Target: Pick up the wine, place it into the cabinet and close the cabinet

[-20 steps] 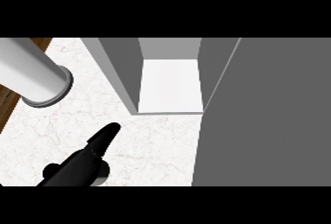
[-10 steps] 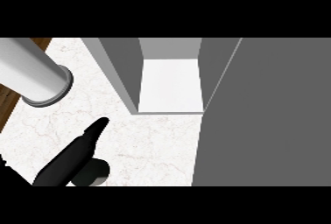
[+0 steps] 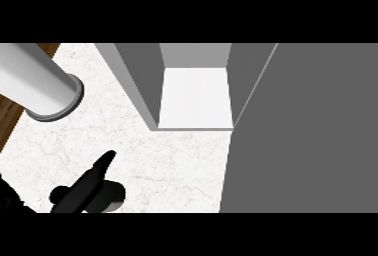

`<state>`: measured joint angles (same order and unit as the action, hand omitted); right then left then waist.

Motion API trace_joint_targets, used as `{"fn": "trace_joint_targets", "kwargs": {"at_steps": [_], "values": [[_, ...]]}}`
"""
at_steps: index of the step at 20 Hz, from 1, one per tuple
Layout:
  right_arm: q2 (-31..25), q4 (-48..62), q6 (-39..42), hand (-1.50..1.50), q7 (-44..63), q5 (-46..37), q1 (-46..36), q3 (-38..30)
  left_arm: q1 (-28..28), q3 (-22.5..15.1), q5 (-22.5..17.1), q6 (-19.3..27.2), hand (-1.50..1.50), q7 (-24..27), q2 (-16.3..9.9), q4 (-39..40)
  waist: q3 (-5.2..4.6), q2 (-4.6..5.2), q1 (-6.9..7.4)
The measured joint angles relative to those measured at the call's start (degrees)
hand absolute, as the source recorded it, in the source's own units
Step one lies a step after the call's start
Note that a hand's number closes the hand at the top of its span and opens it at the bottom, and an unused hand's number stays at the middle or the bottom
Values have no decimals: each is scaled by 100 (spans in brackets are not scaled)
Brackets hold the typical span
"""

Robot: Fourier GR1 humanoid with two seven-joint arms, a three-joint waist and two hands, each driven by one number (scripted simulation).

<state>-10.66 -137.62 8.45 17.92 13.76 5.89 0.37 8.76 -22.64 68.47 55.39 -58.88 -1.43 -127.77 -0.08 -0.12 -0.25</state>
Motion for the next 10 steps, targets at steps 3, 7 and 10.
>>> {"fn": "trace_joint_targets", "kwargs": {"at_steps": [3, 7, 10], "values": [[23, -9, 72, -150, 13, 50, 21, -96, 374, -40, -365, 389, -150, 248, -141, 118, -1, -4, 2], [37, 31, 262, -150, -38, 131, 97, -214, 727, -180, -896, 1003, -150, 650, -390, 429, -1, -6, 6], [101, 37, 312, -150, -9, 168, 128, -187, 985, -305, -1290, 1386, -150, 908, -659, 569, -2, -10, 16]]}}
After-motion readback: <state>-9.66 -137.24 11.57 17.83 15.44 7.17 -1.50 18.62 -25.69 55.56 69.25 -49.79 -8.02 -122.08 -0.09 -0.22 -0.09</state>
